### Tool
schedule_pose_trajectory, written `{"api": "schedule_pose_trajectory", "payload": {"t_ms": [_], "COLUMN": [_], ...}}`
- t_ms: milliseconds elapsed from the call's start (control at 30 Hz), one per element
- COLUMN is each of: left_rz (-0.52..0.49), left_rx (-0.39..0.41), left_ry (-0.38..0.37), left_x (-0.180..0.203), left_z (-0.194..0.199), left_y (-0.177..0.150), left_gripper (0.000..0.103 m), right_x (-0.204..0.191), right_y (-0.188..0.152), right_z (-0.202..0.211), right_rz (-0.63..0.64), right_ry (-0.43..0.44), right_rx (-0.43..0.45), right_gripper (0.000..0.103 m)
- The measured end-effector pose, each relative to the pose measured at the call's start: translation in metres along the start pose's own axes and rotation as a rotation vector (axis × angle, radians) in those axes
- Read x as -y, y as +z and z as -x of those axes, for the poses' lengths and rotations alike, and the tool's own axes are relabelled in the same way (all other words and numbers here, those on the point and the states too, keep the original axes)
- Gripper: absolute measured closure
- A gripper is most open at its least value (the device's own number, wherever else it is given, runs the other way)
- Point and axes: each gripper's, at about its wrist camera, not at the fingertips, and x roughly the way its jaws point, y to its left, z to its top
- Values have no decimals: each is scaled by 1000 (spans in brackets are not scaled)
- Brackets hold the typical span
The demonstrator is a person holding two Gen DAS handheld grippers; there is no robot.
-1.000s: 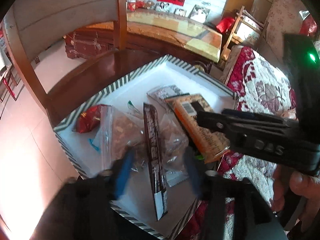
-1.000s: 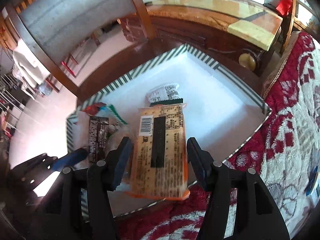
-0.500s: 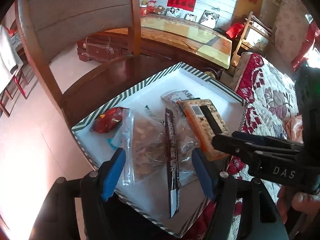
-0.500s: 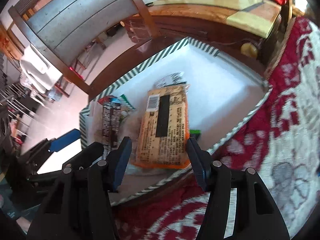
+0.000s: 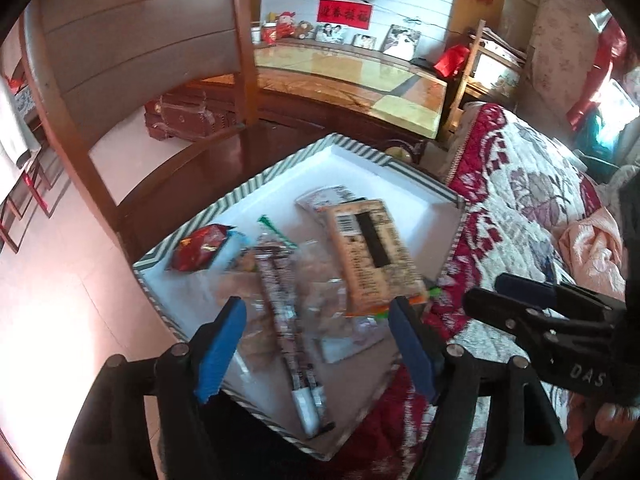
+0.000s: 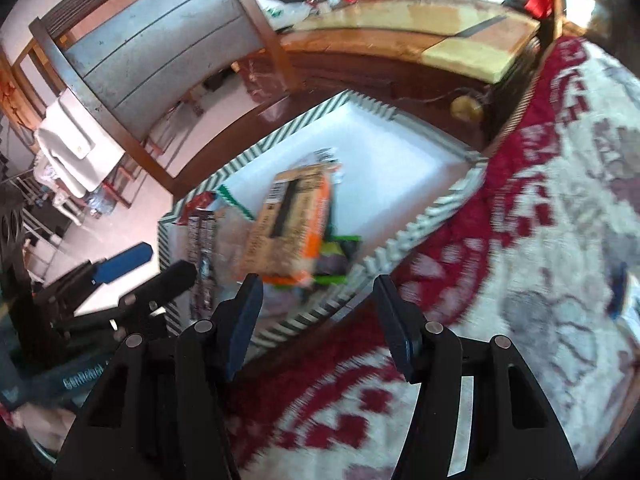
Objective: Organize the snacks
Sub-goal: 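Move both grippers back over the remaining snacks on the bedspread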
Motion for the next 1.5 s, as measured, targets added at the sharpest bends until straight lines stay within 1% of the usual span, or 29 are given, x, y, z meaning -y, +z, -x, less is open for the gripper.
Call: {"api": "schedule_pose_trajectory", "payload": {"t_ms": [67,133,300,400,633,833,1067,1200,1367,1433,1500], "left_rz": [-16,-31,-80,-100,-161,-206,-288,-337,-399,-422,-445], "left_rx": [3,4,10,1,-18,-31,-63,-105,-150,-159,-160], "left_ry": [-9,-20,-44,-67,-102,-130,-183,-240,-299,-310,-315], "left_x": [10,21,48,63,95,124,164,191,225,235,244], "left_z": [2,3,8,8,9,8,5,0,-4,-4,-4], "left_y": [0,-1,-5,-7,-15,-22,-35,-46,-62,-68,-72], "left_gripper": [24,23,15,14,13,13,13,13,13,13,13], "right_x": [7,19,43,52,79,106,155,184,208,213,212], "right_y": [-7,-17,-39,-49,-78,-102,-132,-148,-165,-169,-172], "right_z": [12,25,49,61,90,117,152,170,184,183,180], "right_rz": [-3,-23,-57,-69,-112,-155,-273,-347,-432,-449,-440], "right_ry": [-37,-52,-110,-139,-192,-254,-328,-382,-395,-377,-370], "right_rx": [25,41,60,68,92,101,118,116,129,100,82], "right_gripper": [46,45,45,45,45,45,45,44,44,43,43]}}
